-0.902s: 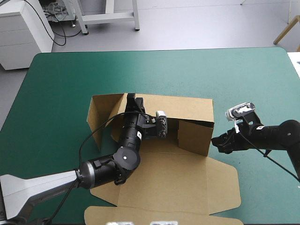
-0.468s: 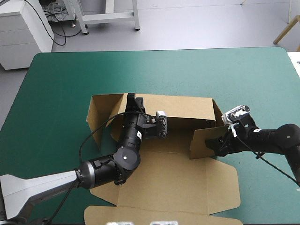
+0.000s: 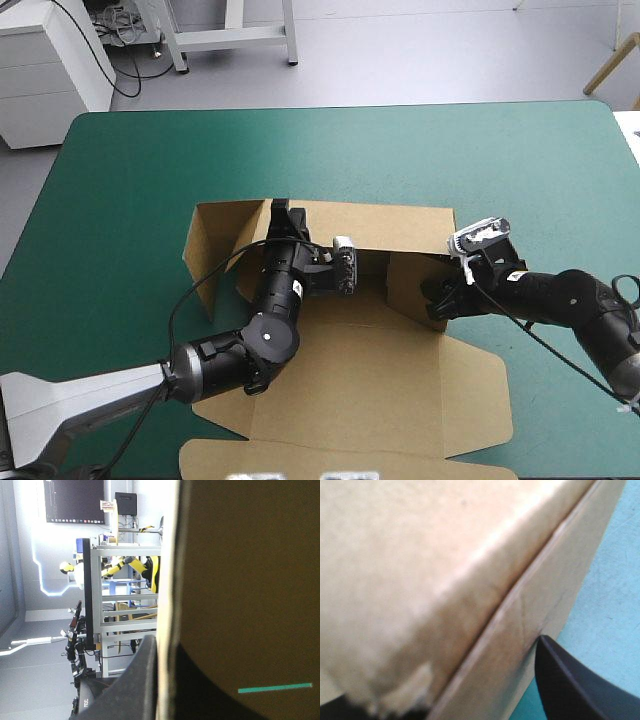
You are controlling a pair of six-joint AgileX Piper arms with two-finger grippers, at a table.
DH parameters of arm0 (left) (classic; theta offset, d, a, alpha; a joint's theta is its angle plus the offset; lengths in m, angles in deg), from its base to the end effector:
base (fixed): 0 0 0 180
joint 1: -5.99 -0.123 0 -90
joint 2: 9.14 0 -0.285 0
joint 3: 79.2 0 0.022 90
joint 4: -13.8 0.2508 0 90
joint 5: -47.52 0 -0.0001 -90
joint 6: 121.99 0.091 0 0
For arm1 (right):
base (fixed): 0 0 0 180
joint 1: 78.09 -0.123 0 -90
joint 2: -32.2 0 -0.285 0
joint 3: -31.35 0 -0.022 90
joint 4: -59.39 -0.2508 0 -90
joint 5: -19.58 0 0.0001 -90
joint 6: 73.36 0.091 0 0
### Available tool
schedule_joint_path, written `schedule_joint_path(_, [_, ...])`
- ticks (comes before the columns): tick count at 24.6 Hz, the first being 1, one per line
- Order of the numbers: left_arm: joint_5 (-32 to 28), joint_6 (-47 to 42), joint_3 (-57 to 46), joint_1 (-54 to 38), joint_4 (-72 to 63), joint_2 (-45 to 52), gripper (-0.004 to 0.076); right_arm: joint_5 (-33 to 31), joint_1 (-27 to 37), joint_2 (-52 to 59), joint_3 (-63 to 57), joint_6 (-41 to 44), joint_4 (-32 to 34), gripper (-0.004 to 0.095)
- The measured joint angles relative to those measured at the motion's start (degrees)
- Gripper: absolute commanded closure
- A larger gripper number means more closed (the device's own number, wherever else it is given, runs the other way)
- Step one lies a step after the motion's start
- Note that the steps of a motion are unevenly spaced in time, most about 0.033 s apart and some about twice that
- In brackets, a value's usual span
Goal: Fold the box
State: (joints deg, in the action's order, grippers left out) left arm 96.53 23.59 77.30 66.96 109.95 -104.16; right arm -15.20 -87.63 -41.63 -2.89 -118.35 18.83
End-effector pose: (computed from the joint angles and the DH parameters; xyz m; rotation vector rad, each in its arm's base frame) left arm 0.2110 -0.2394 0.2845 1.3666 1.3273 0.8649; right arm 0.2159 0.0706 0.2791 -0.5734 2.2717 0.4464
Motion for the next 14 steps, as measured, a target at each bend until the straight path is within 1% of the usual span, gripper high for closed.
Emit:
schedule_joint_path(1, [0.0, 0.0, 0.0, 0.0, 0.0, 0.0, 0.0734, 1.23, -1.17, 0.05, 0.01, 2.59, 2.32, 0.0501])
schedule_joint_path(2, [-0.06, -0.07, 0.0, 0.0, 0.0, 0.0, 0.0734, 3.64, -2.73, 0.57, -0.01, 8.63, 6.34, 0.0533])
schedule_joint_path(5, [-0.06, -0.13, 0.0, 0.0, 0.06, 0.0, 0.0734, 6.43, -3.33, 1.44, -0.01, 14.71, 10.14, 0.0641])
schedule_joint_path(7, [-0.16, -0.16, 0.0, 0.0, 0.16, 0.0, 0.0734, 7.89, -3.5, 1.75, -0.01, 16.8, 11.55, 0.0709])
schedule_joint_path(11, [-0.51, -0.31, 0.0, 0.0, 0.37, 0.0, 0.0734, 9.28, -3.93, 1.89, -0.06, 18.39, 12.48, 0.0787])
schedule_joint_path(12, [-0.57, -0.31, 0.0, 0.0, 0.37, 0.0, 0.0734, 10.02, -4.97, 1.89, -0.13, 18.84, 13.31, 0.08])
schedule_joint_path(13, [-0.38, -0.31, 0.0, 0.0, 0.37, 0.01, 0.0734, 10.44, -5.54, 1.89, -0.13, 19.28, 13.79, 0.0837])
schedule_joint_path(14, [0.1, -0.31, 0.0, 0.0, 0.16, 0.12, 0.0734, 11.71, -7.1, 1.89, -0.25, 21.57, 16.01, 0.0859])
